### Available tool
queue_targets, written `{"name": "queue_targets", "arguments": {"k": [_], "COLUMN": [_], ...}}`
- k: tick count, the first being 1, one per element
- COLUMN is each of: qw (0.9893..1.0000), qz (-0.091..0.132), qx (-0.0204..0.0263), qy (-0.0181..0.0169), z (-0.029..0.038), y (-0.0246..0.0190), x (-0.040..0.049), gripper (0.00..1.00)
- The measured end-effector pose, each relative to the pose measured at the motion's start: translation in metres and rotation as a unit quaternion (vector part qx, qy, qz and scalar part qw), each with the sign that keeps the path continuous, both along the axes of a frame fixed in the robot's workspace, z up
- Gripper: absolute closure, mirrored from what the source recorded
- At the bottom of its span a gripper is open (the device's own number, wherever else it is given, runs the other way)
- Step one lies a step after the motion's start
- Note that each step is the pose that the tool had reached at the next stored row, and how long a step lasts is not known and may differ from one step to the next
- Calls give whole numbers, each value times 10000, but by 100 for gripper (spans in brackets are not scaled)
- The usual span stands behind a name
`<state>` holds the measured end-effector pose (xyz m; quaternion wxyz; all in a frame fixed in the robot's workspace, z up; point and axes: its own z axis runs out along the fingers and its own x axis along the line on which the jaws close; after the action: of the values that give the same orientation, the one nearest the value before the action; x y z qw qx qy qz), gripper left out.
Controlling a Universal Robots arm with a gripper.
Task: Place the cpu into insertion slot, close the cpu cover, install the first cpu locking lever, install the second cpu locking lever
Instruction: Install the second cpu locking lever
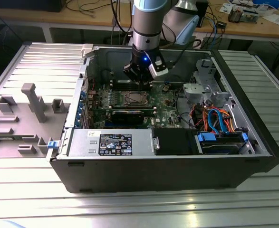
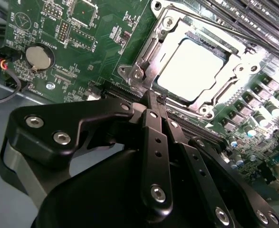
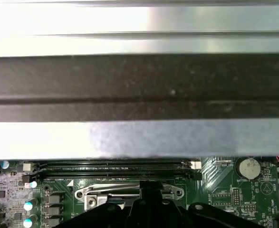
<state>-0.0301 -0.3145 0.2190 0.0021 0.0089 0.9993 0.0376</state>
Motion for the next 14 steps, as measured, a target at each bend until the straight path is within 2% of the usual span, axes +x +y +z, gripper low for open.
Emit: {"name": "queue_targets", "arguments": {"k": [4,14], "qw": [10000,10000], "qz": [1,0], "qx": [-6,-9], "qy": [0,0], "z": [68,69], "y": [0,-28], "x": [1,0], "gripper": [89,89]}}
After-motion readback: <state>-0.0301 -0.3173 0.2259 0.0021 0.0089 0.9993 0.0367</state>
